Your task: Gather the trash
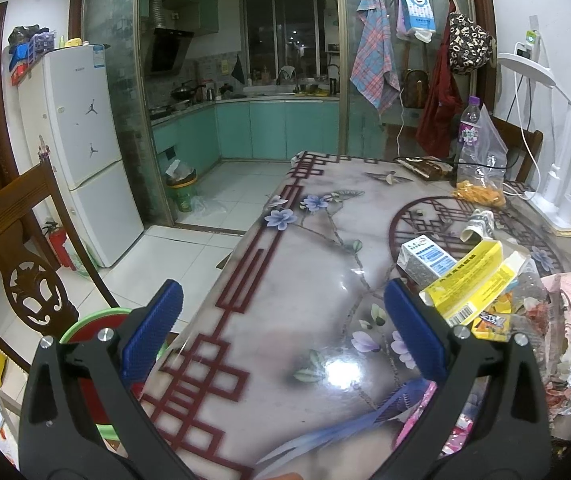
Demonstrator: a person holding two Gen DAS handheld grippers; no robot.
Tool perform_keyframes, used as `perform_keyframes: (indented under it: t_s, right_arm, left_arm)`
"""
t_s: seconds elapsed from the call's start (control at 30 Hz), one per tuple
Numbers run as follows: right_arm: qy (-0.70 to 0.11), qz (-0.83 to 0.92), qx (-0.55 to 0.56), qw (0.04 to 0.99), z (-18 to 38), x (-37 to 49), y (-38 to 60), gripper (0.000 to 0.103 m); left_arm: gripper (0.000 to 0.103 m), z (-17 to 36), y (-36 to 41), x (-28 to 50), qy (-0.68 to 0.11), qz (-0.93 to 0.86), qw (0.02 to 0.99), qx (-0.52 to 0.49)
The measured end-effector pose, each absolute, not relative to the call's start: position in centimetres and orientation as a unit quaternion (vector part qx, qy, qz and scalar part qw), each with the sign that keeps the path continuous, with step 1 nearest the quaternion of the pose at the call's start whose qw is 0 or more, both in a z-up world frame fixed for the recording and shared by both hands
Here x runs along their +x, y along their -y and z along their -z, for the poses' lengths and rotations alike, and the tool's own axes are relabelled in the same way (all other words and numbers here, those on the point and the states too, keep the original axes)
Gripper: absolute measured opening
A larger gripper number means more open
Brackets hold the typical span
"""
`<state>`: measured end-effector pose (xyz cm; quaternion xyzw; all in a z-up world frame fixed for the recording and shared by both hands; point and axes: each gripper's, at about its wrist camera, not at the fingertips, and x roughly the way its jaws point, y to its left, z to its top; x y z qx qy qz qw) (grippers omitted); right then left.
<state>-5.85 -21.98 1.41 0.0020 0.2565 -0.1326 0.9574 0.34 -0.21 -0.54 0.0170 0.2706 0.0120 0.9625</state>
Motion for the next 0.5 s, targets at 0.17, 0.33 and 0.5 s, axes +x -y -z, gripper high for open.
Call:
perform_keyframes:
  t_s: [0.17,0.33,0.5]
  right_arm:
    - [-0.257,0.133,0.001,0.957,-1.35,-5.82,21.98,0.096]
    - [-0.257,0.133,0.001,0.957,-1.38,-5.83,21.99,0.096]
    - [-0.257,0.134,0.0,0.957,-1.49,-5.84,21.94,0.096]
  left_arm:
    - [0.099,0.54,0.22,0.35,-0.27,-0.012,0.963,0.017]
    - [0.099,0.53,0.23,0.36,-0.271,-0.012,0.962,0.017]
    - [0.099,0.61,0.03,0.34,-0.271,-0.013,0.962,0.019]
